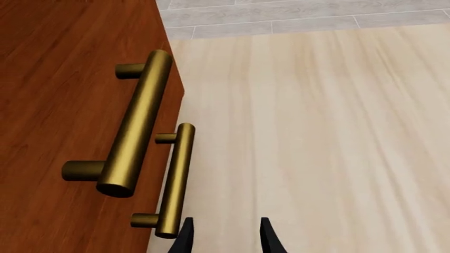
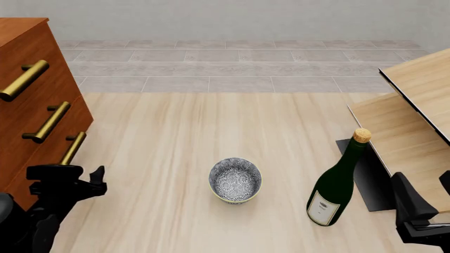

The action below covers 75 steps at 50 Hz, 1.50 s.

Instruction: Close the bottom drawer of the cabinet.

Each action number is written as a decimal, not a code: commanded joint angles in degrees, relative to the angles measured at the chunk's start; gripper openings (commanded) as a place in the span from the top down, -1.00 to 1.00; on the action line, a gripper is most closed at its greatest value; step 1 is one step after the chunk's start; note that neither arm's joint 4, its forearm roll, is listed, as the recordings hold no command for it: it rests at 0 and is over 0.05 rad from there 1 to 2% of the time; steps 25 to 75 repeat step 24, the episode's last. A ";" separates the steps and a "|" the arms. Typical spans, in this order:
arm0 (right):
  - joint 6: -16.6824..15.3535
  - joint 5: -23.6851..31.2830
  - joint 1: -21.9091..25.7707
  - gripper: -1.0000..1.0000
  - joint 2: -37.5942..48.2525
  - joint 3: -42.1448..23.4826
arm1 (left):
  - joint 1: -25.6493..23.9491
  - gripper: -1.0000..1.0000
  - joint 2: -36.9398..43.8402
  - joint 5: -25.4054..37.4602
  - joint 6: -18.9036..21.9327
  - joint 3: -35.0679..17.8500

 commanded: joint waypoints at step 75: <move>-0.06 -0.24 0.33 -1.00 0.56 0.01 | 3.58 -1.00 0.29 -0.59 3.51 -1.27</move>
